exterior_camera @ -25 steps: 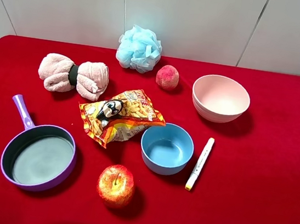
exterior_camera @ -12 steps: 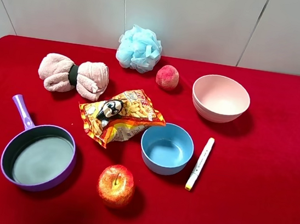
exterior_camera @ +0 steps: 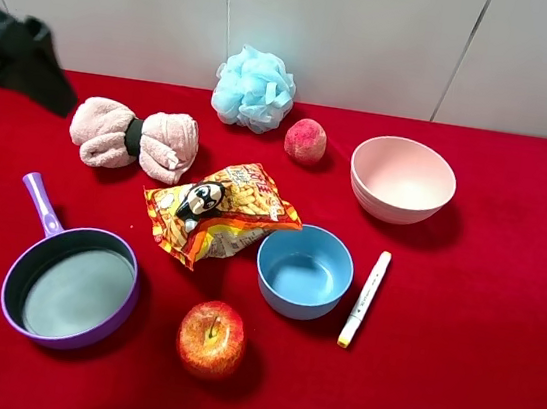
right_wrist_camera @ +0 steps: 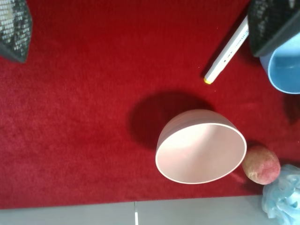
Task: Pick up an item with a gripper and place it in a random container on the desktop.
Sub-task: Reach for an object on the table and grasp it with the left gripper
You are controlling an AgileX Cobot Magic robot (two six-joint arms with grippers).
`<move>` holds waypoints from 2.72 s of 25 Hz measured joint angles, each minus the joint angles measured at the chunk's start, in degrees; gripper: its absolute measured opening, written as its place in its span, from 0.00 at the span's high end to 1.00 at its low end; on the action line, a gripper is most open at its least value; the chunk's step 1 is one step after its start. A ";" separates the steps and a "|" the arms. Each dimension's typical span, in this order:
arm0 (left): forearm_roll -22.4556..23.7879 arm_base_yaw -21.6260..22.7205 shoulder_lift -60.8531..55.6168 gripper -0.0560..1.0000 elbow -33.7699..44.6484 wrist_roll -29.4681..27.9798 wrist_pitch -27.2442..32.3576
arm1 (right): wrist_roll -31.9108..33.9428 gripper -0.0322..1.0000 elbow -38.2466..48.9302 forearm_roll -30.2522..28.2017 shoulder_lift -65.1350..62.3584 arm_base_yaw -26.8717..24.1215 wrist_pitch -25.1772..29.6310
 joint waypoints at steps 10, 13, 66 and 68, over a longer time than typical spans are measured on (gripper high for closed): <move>-1.65 -0.81 14.00 0.07 -12.46 0.26 0.91 | 0.00 0.30 0.00 0.00 0.00 0.00 0.00; -2.79 -0.81 17.36 0.07 -15.82 1.34 1.71 | 0.00 0.30 0.00 0.00 0.00 0.00 0.00; 1.35 -20.81 56.20 0.01 -33.13 11.51 1.02 | 0.00 0.30 0.00 0.04 0.00 0.00 0.00; 1.35 -20.81 56.88 0.01 -33.19 11.51 1.02 | 0.00 0.30 0.00 0.04 0.00 0.00 0.00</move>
